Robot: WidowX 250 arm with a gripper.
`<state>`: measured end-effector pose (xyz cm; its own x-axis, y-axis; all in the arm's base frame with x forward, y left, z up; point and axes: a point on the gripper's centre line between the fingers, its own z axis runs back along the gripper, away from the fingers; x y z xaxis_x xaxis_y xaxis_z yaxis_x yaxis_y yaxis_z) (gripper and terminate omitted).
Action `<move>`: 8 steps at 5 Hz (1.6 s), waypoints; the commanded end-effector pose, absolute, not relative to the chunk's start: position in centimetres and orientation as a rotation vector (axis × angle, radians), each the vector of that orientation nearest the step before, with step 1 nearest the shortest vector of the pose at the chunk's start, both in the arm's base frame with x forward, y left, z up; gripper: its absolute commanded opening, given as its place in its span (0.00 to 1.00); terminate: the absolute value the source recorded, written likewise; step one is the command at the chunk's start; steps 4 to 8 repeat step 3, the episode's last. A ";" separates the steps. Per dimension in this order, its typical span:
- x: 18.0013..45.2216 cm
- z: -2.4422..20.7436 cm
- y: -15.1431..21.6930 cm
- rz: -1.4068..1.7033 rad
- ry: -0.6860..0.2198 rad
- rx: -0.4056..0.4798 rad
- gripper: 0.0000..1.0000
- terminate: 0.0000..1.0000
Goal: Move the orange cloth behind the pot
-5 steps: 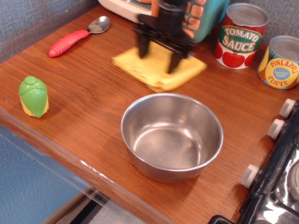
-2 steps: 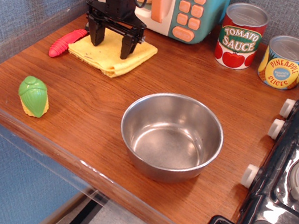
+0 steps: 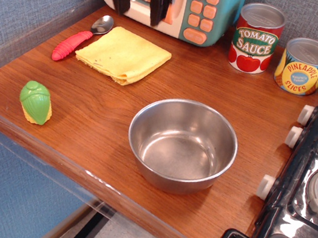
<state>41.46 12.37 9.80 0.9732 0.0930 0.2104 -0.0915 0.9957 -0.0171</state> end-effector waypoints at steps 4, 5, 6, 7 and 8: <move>38.9 15.8 12.3 0.060 -0.304 0.053 1.00 1.00; 38.9 15.8 12.3 0.060 -0.304 0.053 1.00 1.00; 38.9 15.8 12.3 0.060 -0.304 0.053 1.00 1.00; 38.9 15.8 12.3 0.060 -0.304 0.053 1.00 1.00; 38.9 15.8 12.3 0.060 -0.304 0.053 1.00 1.00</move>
